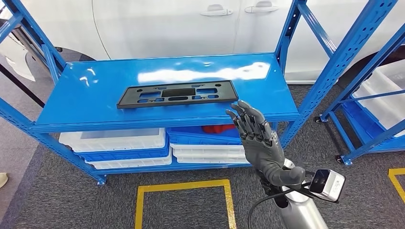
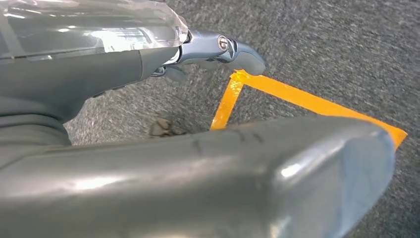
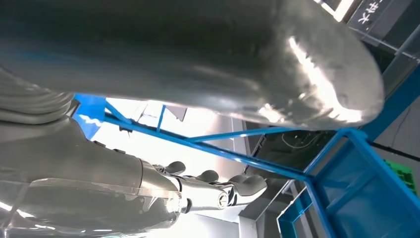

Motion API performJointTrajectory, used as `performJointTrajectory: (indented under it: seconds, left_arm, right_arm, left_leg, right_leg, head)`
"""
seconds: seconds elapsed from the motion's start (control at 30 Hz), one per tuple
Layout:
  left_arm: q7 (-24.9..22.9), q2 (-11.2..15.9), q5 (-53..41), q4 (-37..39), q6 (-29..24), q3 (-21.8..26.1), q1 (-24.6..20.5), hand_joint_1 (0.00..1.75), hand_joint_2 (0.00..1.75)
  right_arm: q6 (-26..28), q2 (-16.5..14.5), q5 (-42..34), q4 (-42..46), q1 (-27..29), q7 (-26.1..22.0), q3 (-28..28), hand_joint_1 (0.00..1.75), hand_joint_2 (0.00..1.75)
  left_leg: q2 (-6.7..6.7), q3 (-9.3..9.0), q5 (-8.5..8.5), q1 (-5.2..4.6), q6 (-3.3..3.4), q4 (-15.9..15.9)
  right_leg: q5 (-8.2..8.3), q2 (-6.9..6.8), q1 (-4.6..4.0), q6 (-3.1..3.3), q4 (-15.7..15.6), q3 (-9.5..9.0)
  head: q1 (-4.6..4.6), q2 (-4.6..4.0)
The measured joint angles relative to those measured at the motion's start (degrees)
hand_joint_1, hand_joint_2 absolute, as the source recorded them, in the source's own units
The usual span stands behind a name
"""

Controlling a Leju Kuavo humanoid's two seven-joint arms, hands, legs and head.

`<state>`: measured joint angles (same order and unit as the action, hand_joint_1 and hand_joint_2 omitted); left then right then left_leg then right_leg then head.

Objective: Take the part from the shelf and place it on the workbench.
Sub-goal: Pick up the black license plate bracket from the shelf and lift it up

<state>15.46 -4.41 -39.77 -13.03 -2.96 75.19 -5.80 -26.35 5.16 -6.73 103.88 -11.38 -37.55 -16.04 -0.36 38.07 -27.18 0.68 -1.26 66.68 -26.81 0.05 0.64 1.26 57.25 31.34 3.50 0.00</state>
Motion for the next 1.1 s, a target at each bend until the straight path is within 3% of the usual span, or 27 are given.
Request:
performJointTrajectory:
  seconds: [0.07, 0.1, 0.23, 0.3, 0.37, 0.4, 0.43, 0.47, 0.53, 0.6, 0.67, 0.77, 0.83, 0.9, 0.93, 0.97, 1.03, 1.1]
  left_arm:
    - [-0.14, 0.03, 0.01, 0.00, -0.11, -0.01, -0.04, 0.00, 0.00]
    - [-0.27, 0.03, 0.04, 0.00, -0.24, -0.01, -0.04, 0.00, 0.00]
    - [-0.82, 0.02, 0.32, 0.00, -0.79, 0.00, 0.19, 0.00, 0.00]
    - [-0.91, 0.02, 0.39, 0.00, -0.96, 0.00, 0.22, 0.00, 0.00]
    - [-0.94, 0.02, 0.39, 0.00, -1.06, 0.00, 0.25, 0.00, 0.00]
    - [-0.96, 0.02, 0.39, 0.00, -1.08, 0.00, 0.30, 0.00, 0.00]
    - [-1.01, 0.02, 0.39, 0.00, -1.09, 0.01, 0.37, 0.00, 0.00]
    - [-1.05, 0.01, 0.39, 0.00, -1.10, 0.01, 0.44, 0.00, 0.00]
    - [-1.34, -0.11, 0.38, 0.02, -1.18, 0.02, 0.56, 0.00, 0.00]
    - [-1.87, -0.27, 0.35, 0.05, -1.55, 0.03, 0.56, 0.00, 0.00]
    - [-2.40, -0.34, 0.30, 0.07, -2.03, 0.03, 0.55, 0.00, 0.00]
    - [-2.94, -0.22, 0.08, 0.06, -2.62, 0.03, 0.61, 0.00, 0.00]
    - [-3.41, -0.13, -0.15, 0.07, -3.10, 0.02, 0.64, 0.00, 0.00]
    - [-3.90, 0.08, -0.34, 0.07, -3.56, 0.02, 0.91, 0.00, 0.00]
    - [-4.08, 0.20, -0.43, 0.07, -3.70, 0.02, 1.12, 0.00, 0.00]
    - [-4.27, 0.33, -0.51, 0.07, -3.81, 0.02, 1.31, 0.00, 0.00]
    - [-4.60, 0.57, -0.64, 0.06, -4.03, 0.02, 1.54, 0.00, 0.00]
    - [-4.78, 0.70, -0.67, 0.06, -4.13, 0.02, 1.55, 0.00, 0.00]
  right_arm:
    - [0.05, 0.01, -0.08, -0.19, -0.06, 0.00, -0.13, 0.00, 0.00]
    - [0.05, 0.02, -0.13, -0.28, -0.08, 0.00, -0.22, 0.00, 0.00]
    - [-0.08, 0.02, -0.30, -0.52, -0.27, 0.00, -0.44, 0.00, 0.00]
    - [-0.13, 0.03, -0.35, -0.68, -0.43, 0.00, -0.48, 0.00, 0.00]
    - [-0.19, 0.04, -0.34, -0.99, -0.44, 0.00, -0.61, 0.00, 0.00]
    - [-0.20, 0.05, -0.33, -1.17, -0.40, 0.00, -0.70, 0.00, 0.00]
    - [-0.19, 0.06, -0.33, -1.33, -0.40, 0.00, -0.80, 0.00, 0.00]
    - [-0.14, 0.08, -0.33, -1.46, -0.40, 0.00, -0.86, 0.00, 0.00]
    - [-0.01, 0.17, -0.33, -1.64, -0.42, 0.00, -0.91, 0.00, 0.00]
    - [0.11, 0.30, -0.28, -1.74, -0.39, 0.00, -0.95, 0.00, 0.00]
    - [0.25, 0.42, -0.16, -1.78, -0.29, 0.00, -0.99, 0.00, 0.00]
    - [0.54, 0.60, 0.05, -1.73, -0.13, 0.00, -1.04, 0.00, 0.00]
    - [0.74, 0.62, 0.38, -1.72, 0.11, 0.00, -1.07, 0.00, 0.00]
    - [0.85, 0.64, 0.64, -1.72, 0.63, 0.00, -1.07, 0.00, 0.00]
    - [0.86, 0.66, 0.68, -1.72, 0.93, 0.00, -1.07, 0.00, 0.00]
    - [0.85, 0.68, 0.70, -1.72, 1.20, 0.00, -1.07, 0.00, 0.00]
    - [0.80, 0.73, 0.72, -1.72, 1.52, 0.00, -1.07, 0.00, 0.00]
    - [0.76, 0.79, 0.83, -1.72, 1.58, 0.00, -1.07, 0.00, 0.00]
  left_leg:
    - [0.02, -3.40, 2.77, -0.29, 0.63, -7.22]
    - [0.02, -4.12, 2.91, -0.45, 0.94, -8.70]
    - [-0.01, -5.07, 2.34, -0.30, 2.31, -9.65]
    - [0.02, -5.79, 2.13, -0.14, 2.94, -10.05]
    - [0.02, -6.19, 1.68, -0.26, 3.29, -10.05]
    - [-0.02, -6.45, 1.41, -0.35, 3.35, -10.04]
    - [-0.06, -6.81, 1.11, -0.43, 3.36, -10.03]
    - [-0.11, -7.30, 0.77, -0.51, 3.32, -10.02]
    - [-0.16, -8.38, -0.06, -0.68, 3.11, -10.03]
    - [-0.16, -8.84, -0.75, -0.78, 2.63, -9.97]
    - [-0.12, -8.87, -1.12, -0.72, 2.04, -10.09]
    - [0.01, -8.82, -2.46, -0.70, 1.18, -8.60]
    - [0.05, -5.60, -5.21, -0.48, 0.63, -2.17]
    - [0.05, -0.50, -7.54, -0.14, 0.16, 5.82]
    - [0.06, 1.03, -7.09, -0.01, 0.00, 7.38]
    - [0.06, 1.43, -5.38, 0.11, -0.11, 6.60]
    - [0.12, -0.98, 0.21, 0.26, -0.09, -1.09]
    - [0.14, -3.65, 3.15, 0.08, 0.31, -7.80]
  right_leg:
    - [-0.63, 0.02, -0.18, -0.49, 0.03, -0.65]
    - [-0.82, 0.05, -0.26, -0.76, 0.02, -0.77]
    - [-1.82, 0.08, -0.27, -1.98, 0.71, -0.99]
    - [-4.31, 0.07, -0.18, -2.35, 5.87, 1.44]
    - [-7.12, 0.07, -0.13, -2.54, 13.91, 6.29]
    - [-7.35, 0.07, -0.10, -2.56, 16.50, 8.22]
    - [-6.33, 0.07, -0.09, -2.50, 16.92, 9.13]
    - [-4.25, 0.07, -0.10, -2.33, 15.09, 8.85]
    - [0.88, 0.06, -0.34, -1.60, 7.04, 5.79]
    - [2.98, 0.04, -0.75, -0.95, 1.31, 3.44]
    - [2.48, 0.12, -1.02, -0.54, 0.46, 3.15]
    - [2.18, 0.18, -0.41, 0.15, -0.48, 2.01]
    - [1.75, 0.04, -0.21, 0.52, -0.91, 1.08]
    - [1.13, 0.00, -0.23, 0.61, -0.91, 0.47]
    - [0.78, 0.05, -0.22, 0.57, -0.89, 0.08]
    - [0.39, 0.11, -0.18, 0.49, -0.87, -0.44]
    - [-0.53, 0.20, -0.11, 0.17, -0.82, -1.65]
    - [-1.35, 0.27, -0.26, -0.41, -0.67, -2.33]
  head:
    - [0.00, 0.00]
    - [0.00, 0.00]
    - [-0.01, 0.00]
    - [-0.01, 0.00]
    - [-0.01, 0.00]
    - [0.00, 0.00]
    - [0.00, 0.00]
    - [0.00, 0.00]
    - [0.00, 0.00]
    - [-0.01, 0.00]
    - [-0.01, 0.00]
    - [0.02, 0.00]
    - [0.04, 0.00]
    - [0.04, 0.00]
    - [0.04, 0.00]
    - [0.04, 0.00]
    - [0.04, 0.00]
    - [0.03, 0.00]
